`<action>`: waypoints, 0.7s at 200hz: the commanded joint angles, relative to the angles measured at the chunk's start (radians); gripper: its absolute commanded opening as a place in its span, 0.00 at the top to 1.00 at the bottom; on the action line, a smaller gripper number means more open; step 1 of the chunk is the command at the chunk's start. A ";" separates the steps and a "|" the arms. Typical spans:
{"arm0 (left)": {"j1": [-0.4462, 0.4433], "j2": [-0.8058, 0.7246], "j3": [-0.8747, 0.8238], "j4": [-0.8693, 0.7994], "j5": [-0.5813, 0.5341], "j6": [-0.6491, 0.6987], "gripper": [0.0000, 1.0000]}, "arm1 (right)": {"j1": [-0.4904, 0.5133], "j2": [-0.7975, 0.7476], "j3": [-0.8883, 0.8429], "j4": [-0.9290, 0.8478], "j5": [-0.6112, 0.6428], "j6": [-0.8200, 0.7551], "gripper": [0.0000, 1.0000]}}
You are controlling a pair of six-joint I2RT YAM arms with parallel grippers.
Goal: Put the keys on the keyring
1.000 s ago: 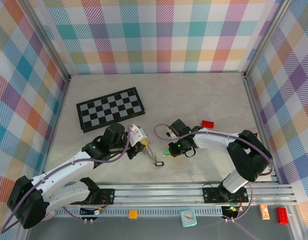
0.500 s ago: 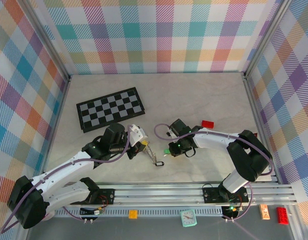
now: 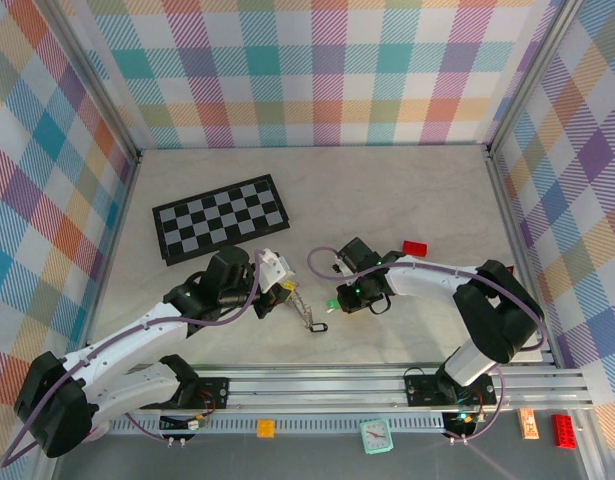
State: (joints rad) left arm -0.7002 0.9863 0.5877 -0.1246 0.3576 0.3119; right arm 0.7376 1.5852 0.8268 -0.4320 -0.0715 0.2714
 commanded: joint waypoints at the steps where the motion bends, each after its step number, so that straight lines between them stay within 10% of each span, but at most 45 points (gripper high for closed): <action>1: -0.010 -0.006 0.031 0.004 0.006 0.020 1.00 | -0.007 -0.008 0.023 -0.021 0.003 -0.008 0.84; 140: -0.010 -0.006 0.033 0.003 0.004 0.021 1.00 | -0.008 -0.037 0.032 -0.042 0.005 -0.014 1.00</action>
State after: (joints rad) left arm -0.7002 0.9863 0.5884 -0.1261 0.3576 0.3122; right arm 0.7376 1.5829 0.8330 -0.4412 -0.0719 0.2707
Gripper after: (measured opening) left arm 0.045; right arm 0.065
